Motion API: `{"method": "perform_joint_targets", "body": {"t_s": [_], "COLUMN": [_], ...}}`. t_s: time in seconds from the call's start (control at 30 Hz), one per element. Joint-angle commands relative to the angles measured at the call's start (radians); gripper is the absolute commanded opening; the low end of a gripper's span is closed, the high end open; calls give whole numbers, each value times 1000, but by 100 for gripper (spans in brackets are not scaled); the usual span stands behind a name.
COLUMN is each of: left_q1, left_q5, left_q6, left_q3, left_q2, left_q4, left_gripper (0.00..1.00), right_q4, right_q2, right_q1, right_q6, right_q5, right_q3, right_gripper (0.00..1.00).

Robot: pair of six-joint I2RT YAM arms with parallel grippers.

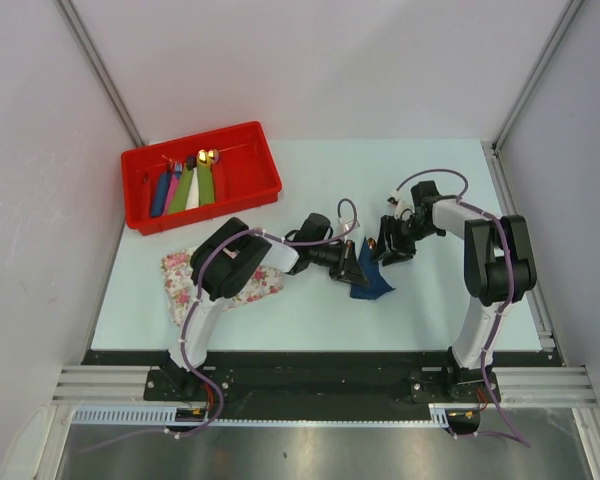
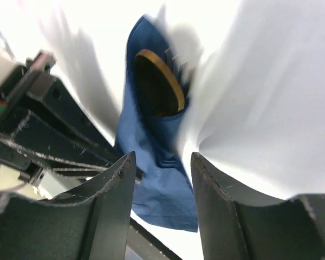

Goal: Place the utensils on the paper napkin and roll it up

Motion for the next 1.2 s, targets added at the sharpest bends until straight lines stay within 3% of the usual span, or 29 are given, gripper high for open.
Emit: {"method": "perform_joint_targets", "body": {"t_s": [0.0,0.53,0.63,0.73,0.83,0.9,0.93,1.03,1.17], "left_q1": [20,29,32,37,43,55,60,86,126], "left_q5": [-31,-33,-33,-34,-38,-38,-41,-56,-94], "left_q6": [47,50,33,21,19,21,27,82,211], "left_q3": [-20,-9,-10,-12,-29,-47,-52,-81,-92], "left_q2": [27,27,25,16,-16,-45,-96,-182,-338], "left_q4": [-68,-57,-33,-17,15,38,47,27,-83], "left_gripper": [6,6,6,6,7,12,23,42,58], "right_q4": [-7,14,31,39,52,71,81,138,184], "right_q2": [-49,112,136,138,132,123,101,48,-11], "right_q1": [7,96,102,90,61,45,41,29,38], "right_q6": [28,60,79,89,100,105,111,140,168], "right_q5": [90,177,147,117,58,7,-37,-103,-154], "right_q3": [57,5,0,0,5,9,8,12,31], "right_gripper": [50,33,23,3,0,0,0,0,0]}}
